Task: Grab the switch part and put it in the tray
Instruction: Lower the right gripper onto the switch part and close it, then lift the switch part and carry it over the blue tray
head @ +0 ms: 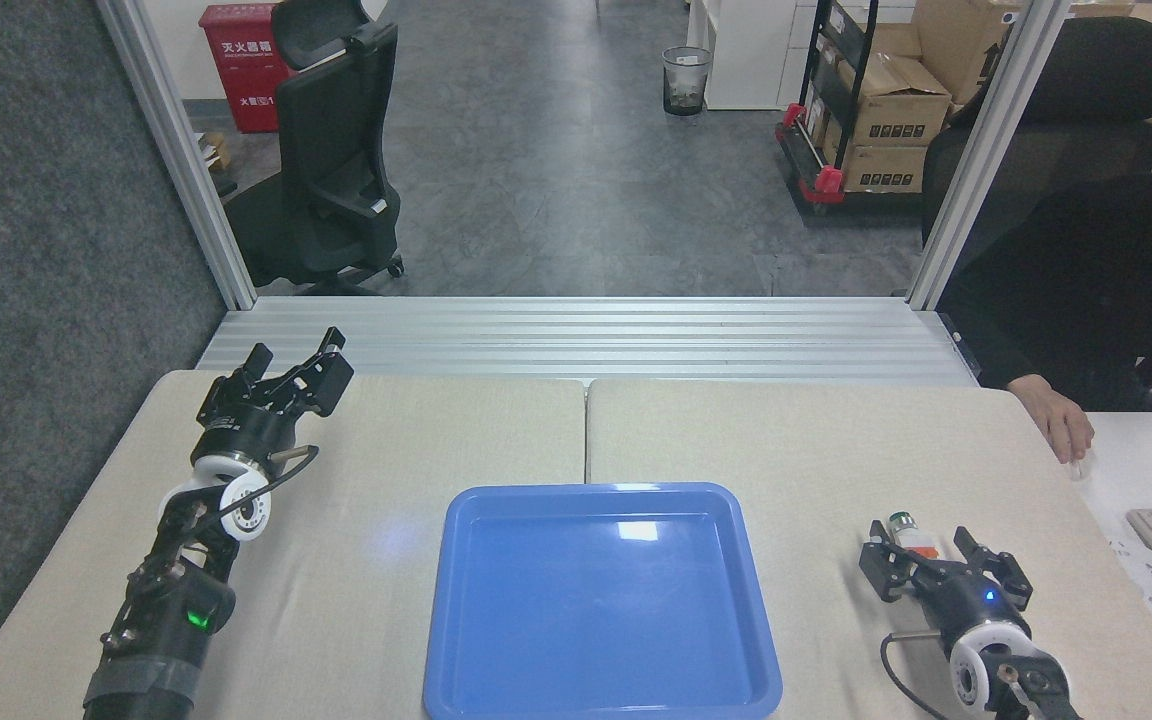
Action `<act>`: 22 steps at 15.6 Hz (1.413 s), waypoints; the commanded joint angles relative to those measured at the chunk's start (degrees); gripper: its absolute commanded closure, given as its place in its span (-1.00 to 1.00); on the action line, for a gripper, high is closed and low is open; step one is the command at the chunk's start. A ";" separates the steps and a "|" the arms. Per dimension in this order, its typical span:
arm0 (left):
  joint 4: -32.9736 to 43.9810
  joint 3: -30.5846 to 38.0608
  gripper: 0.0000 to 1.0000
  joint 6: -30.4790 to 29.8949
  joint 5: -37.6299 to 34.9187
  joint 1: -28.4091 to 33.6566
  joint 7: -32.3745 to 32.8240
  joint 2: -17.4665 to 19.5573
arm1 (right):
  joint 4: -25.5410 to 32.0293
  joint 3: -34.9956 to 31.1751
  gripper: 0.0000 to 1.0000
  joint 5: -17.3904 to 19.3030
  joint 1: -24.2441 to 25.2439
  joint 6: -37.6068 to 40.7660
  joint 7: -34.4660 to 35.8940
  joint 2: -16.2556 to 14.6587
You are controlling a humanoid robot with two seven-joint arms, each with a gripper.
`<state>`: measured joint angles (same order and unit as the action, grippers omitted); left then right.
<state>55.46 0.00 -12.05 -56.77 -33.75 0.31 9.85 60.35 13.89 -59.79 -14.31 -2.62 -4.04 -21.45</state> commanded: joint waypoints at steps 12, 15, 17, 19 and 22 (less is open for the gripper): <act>0.00 -1.32 -1.00 0.01 0.00 0.00 -0.05 -0.01 | 38.32 1.00 1.00 -2.93 6.65 -3.88 -0.70 20.11; 0.00 -1.32 -1.00 0.01 0.00 0.00 -0.05 -0.01 | 39.41 15.87 1.00 -14.36 8.41 -4.23 0.52 21.53; 0.00 -1.32 -1.00 0.01 0.00 0.00 -0.05 -0.01 | 38.19 23.34 1.00 -15.52 10.08 -9.21 -1.48 23.29; 0.00 -1.32 -1.00 0.01 0.00 0.00 -0.05 -0.01 | 33.11 30.56 1.00 -15.53 10.26 -15.37 -4.04 23.38; 0.00 -1.32 -1.00 0.01 0.00 0.00 0.04 -0.01 | 25.46 34.44 1.00 -15.52 10.09 -18.56 -5.35 24.08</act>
<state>55.46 0.00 -12.05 -56.78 -33.75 0.31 9.86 87.38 29.37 -72.90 -5.20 -18.38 -7.76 -3.33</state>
